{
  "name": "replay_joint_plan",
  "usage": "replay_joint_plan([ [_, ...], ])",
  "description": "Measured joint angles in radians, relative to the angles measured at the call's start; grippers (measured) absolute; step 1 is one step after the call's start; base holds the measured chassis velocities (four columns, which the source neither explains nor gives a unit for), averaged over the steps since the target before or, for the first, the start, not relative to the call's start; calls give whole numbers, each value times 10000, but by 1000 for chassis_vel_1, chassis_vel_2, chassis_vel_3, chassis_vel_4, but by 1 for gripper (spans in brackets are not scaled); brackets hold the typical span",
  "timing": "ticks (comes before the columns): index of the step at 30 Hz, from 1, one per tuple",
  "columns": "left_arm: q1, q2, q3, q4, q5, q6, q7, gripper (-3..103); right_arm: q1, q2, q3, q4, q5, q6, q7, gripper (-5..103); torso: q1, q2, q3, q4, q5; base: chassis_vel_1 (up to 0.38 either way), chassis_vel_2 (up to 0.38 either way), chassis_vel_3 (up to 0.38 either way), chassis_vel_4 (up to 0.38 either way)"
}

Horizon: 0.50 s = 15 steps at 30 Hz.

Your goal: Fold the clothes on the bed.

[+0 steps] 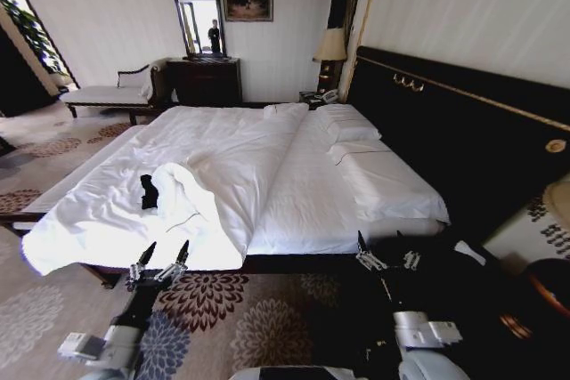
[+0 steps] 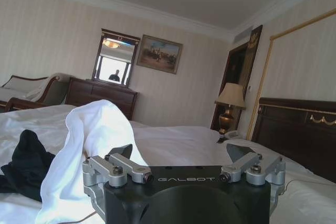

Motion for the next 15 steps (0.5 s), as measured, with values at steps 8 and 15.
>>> replay_joint_plan([
  [8, -28, 0, 30, 68, 28, -39, 3, 100, -17, 36, -11, -4, -84, -3, -33, 100, 0, 0, 0, -1, 1, -119, 121, 112, -119],
  [15, -12, 6, 12, 83, 29, -98, 3, 100, -33, 78, -30, -5, -149, -2, -103, 100, 0, 0, 0, -1, 1, -87, 87, 85, -91],
])
